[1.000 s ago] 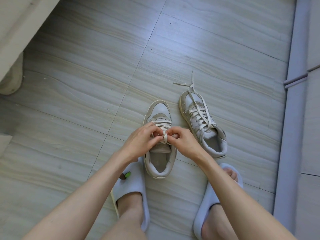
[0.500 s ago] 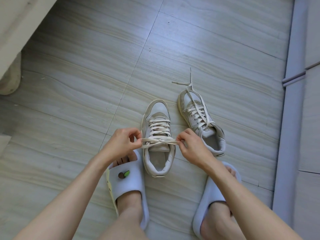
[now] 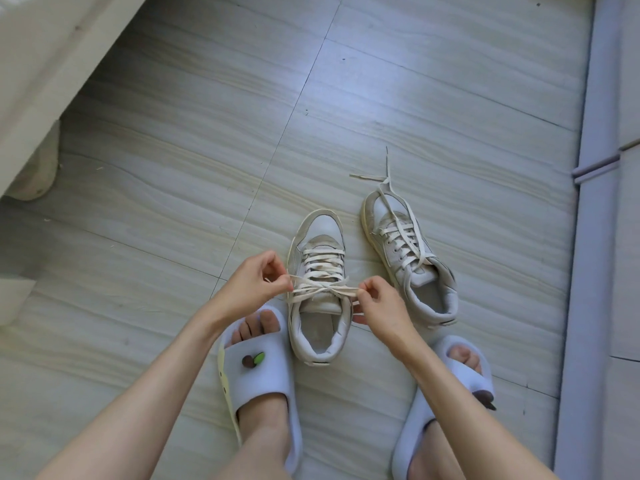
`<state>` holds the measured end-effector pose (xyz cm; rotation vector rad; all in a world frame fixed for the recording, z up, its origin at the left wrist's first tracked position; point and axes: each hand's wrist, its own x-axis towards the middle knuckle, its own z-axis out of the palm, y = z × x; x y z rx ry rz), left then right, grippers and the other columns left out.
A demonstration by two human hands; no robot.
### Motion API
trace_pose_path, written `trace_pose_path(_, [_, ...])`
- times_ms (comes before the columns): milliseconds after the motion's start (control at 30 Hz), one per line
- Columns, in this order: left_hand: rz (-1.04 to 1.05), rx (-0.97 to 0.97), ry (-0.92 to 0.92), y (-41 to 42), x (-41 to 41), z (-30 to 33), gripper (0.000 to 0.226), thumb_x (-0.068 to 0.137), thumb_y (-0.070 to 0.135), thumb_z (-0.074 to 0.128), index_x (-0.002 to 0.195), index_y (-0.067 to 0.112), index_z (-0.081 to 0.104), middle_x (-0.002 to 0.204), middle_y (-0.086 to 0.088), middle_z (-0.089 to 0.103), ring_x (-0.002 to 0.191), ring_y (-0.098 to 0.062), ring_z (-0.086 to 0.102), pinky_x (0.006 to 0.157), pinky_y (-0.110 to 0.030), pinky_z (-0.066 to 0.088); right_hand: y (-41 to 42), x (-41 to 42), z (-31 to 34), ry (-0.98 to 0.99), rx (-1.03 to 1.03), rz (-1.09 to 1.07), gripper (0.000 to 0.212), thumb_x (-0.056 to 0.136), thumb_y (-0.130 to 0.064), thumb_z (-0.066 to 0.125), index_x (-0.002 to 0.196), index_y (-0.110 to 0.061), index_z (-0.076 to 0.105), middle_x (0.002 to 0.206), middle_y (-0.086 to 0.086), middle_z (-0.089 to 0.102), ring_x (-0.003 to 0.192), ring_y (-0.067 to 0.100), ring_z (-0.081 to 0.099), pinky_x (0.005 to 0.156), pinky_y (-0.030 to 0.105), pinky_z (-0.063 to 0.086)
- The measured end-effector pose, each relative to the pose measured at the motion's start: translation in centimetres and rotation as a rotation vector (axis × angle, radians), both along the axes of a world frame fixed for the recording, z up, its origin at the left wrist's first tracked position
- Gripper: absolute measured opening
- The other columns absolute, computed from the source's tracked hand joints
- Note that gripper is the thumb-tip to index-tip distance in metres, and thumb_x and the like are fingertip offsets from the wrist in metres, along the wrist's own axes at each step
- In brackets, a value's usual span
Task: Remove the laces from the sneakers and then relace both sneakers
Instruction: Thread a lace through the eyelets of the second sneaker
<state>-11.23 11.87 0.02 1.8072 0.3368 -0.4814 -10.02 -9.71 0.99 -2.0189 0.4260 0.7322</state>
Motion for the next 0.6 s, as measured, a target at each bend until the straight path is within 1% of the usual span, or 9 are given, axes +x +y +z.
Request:
trace_pose_path(100, [0.155, -0.038, -0.047, -0.7, 0.6, 0.3, 0.018, 0.088, 0.001, 0.056, 0.078, 0.016, 0.055, 0.07, -0.001, 0.067, 0.064, -0.003, 0.06, 0.062, -0.013, 0.044, 1.7, 0.5, 0.1, -0.006, -0.042, -0.101, 0.019, 0.091, -0.01, 0.041, 0.075, -0.018, 0.048, 0.084, 0.008, 0.061, 0.091, 0.032, 0.06, 0.084, 0.049, 0.051])
trace_pose_path(167, [0.205, 0.017, -0.052, -1.4, 0.5, 0.2, 0.015, 0.093, 0.007, 0.052, 0.091, 0.021, 0.058, 0.085, 0.005, 0.066, 0.078, 0.001, 0.06, 0.069, -0.011, 0.044, 2.7, 1.0, 0.0, -0.023, -0.081, -0.115, 0.017, 0.091, -0.011, 0.038, 0.078, -0.018, 0.047, 0.079, 0.002, 0.056, 0.089, 0.03, 0.055, 0.078, 0.041, 0.048])
trace_pose_path(233, [0.22, 0.058, 0.002, -2.1, -0.3, -0.2, 0.02, 0.096, 0.014, 0.047, 0.113, 0.02, 0.057, 0.106, 0.003, 0.063, 0.096, -0.004, 0.056, 0.082, -0.017, 0.043, 3.7, 1.2, 0.3, -0.02, -0.089, -0.141, 0.011, 0.092, -0.016, 0.04, 0.086, -0.017, 0.049, 0.078, -0.004, 0.053, 0.085, 0.021, 0.051, 0.07, 0.032, 0.04])
trace_pose_path(267, [0.238, 0.053, 0.048, -2.3, -0.9, -0.5, 0.026, 0.097, 0.016, 0.046, 0.122, 0.017, 0.053, 0.116, 0.0, 0.06, 0.105, -0.008, 0.054, 0.09, -0.022, 0.042, 4.0, 1.2, 0.4, 0.004, -0.061, -0.173, 0.009, 0.093, -0.019, 0.042, 0.093, -0.016, 0.051, 0.081, -0.006, 0.055, 0.087, 0.019, 0.052, 0.071, 0.031, 0.04])
trace_pose_path(333, [0.269, 0.012, 0.104, -2.9, -2.4, -0.8, 0.036, 0.099, 0.02, 0.044, 0.134, 0.015, 0.047, 0.133, -0.003, 0.051, 0.121, -0.012, 0.048, 0.105, -0.032, 0.037, 4.4, 1.3, 0.7, 0.081, 0.082, -0.245, 0.019, 0.094, -0.02, 0.046, 0.104, -0.009, 0.058, 0.097, 0.002, 0.064, 0.097, 0.02, 0.057, 0.084, 0.034, 0.045])
trace_pose_path(367, [0.284, -0.022, 0.101, -3.1, -3.1, -0.8, 0.038, 0.099, 0.021, 0.043, 0.137, 0.017, 0.044, 0.139, 0.0, 0.047, 0.127, -0.01, 0.043, 0.109, -0.03, 0.034, 4.6, 1.3, 0.8, 0.107, 0.16, -0.257, 0.022, 0.094, -0.018, 0.046, 0.104, -0.005, 0.062, 0.104, 0.009, 0.067, 0.101, 0.024, 0.06, 0.091, 0.038, 0.046])
trace_pose_path(433, [0.31, -0.105, 0.092, -3.4, -3.6, -0.9, 0.042, 0.099, 0.024, 0.041, 0.141, 0.021, 0.038, 0.145, 0.008, 0.037, 0.13, 0.001, 0.034, 0.106, -0.012, 0.029, 5.1, 1.3, 0.8, 0.119, 0.222, -0.217, 0.028, 0.096, -0.016, 0.043, 0.102, 0.0, 0.066, 0.107, 0.019, 0.067, 0.107, 0.031, 0.061, 0.097, 0.044, 0.046])
trace_pose_path(467, [0.32, -0.124, 0.101, -3.3, -3.2, -1.1, 0.045, 0.099, 0.025, 0.041, 0.143, 0.021, 0.034, 0.147, 0.01, 0.033, 0.132, 0.003, 0.028, 0.105, -0.009, 0.025, 5.5, 1.6, 0.7, 0.11, 0.215, -0.179, 0.032, 0.098, -0.019, 0.04, 0.102, 0.0, 0.065, 0.108, 0.02, 0.067, 0.108, 0.032, 0.06, 0.097, 0.044, 0.046])
trace_pose_path(600, [0.345, -0.032, 0.099, -1.7, 0.6, -1.9, 0.049, 0.1, 0.03, 0.037, 0.147, 0.018, 0.028, 0.153, 0.003, 0.027, 0.14, -0.009, 0.024, 0.117, -0.033, 0.019, 8.3, 4.1, 0.8, 0.085, 0.284, -0.076, 0.037, 0.103, -0.029, 0.027, 0.11, -0.017, 0.061, 0.116, 0.005, 0.064, 0.111, 0.018, 0.058, 0.097, 0.031, 0.043])
